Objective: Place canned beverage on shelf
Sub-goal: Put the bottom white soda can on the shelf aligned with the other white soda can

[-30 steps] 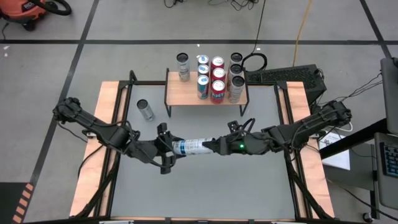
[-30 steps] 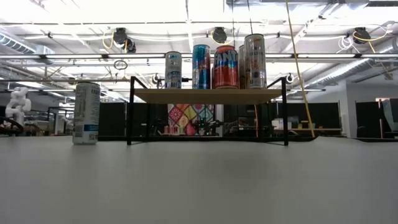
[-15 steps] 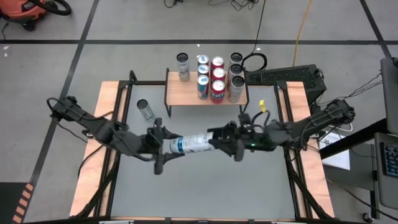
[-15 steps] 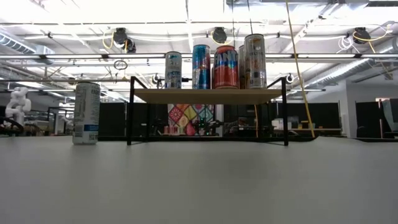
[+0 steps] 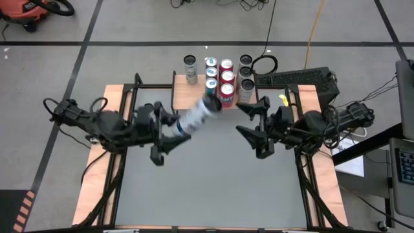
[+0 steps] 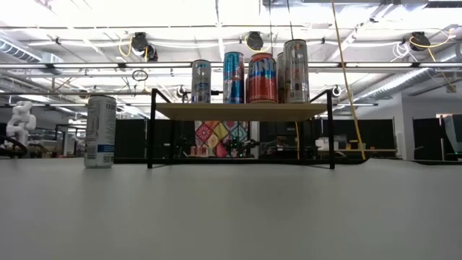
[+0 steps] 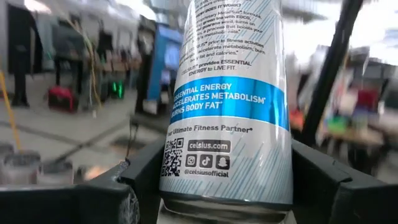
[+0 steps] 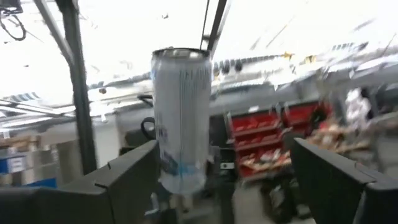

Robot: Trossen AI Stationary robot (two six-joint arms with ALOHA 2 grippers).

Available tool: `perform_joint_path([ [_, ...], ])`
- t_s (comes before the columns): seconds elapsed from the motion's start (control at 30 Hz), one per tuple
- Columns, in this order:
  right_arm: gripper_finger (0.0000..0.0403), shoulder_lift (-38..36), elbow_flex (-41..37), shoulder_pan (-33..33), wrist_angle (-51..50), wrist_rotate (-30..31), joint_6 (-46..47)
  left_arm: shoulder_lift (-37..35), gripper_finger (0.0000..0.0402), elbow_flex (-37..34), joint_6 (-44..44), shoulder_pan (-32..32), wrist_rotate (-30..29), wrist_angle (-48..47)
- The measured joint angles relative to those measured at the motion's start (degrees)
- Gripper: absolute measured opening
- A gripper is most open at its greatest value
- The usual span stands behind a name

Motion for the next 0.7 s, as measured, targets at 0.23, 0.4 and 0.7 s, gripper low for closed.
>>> perform_joint_path([
  [0.23,0.0323,-0.1,0.0,-4.5,3.1,-3.0,-1.3,2.0,0.0254,0.1,-0.5,5.8,1.3,10.8],
  [0.4,0.0322,0.0,0.0,-9.2,2.9,-12.5,4.8,5.8,0.0254,0.0,-5.3,10.1,5.7,18.5],
  [0.7,0.0329,0.0,0.0,-13.8,1.6,-18.4,12.8,11.7,0.0254,0.0,-9.4,14.4,13.0,33.2],
])
